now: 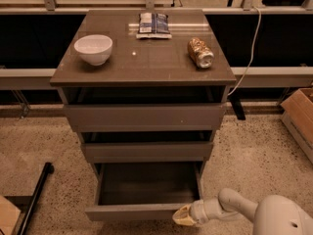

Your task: Close bottom drawer

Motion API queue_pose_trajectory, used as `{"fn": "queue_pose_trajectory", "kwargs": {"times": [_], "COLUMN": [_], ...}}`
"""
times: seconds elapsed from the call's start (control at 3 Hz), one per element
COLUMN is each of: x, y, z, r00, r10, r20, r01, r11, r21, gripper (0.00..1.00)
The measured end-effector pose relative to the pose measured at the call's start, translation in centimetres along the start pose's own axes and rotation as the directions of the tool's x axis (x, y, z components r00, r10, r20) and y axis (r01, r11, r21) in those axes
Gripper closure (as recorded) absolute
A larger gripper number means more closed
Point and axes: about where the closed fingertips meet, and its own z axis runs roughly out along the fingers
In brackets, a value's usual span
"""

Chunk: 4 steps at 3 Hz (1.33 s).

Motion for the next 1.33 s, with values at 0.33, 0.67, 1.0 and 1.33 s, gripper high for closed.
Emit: {"fn": "queue_pose_trajectory", "kwargs": {"times": [0.33, 0.67, 1.0, 1.33], "x": [0.0, -0.6, -2.2, -2.9], "y": [0.0, -0.8, -3.7, -6.8], "z": [-0.1, 0.1, 1.7, 2.3], "r00": [1.000, 0.999, 0.991, 0.984], "r10": [0.000, -0.036, -0.121, -0.165], "r20": [0.001, 0.028, 0.053, 0.061], "r01": [0.000, 0.033, 0.110, 0.146], "r11": [1.0000, 0.9959, 0.9785, 0.9614], "r21": [0.003, 0.084, 0.175, 0.233], "gripper": [1.00, 1.00, 1.00, 1.00]}}
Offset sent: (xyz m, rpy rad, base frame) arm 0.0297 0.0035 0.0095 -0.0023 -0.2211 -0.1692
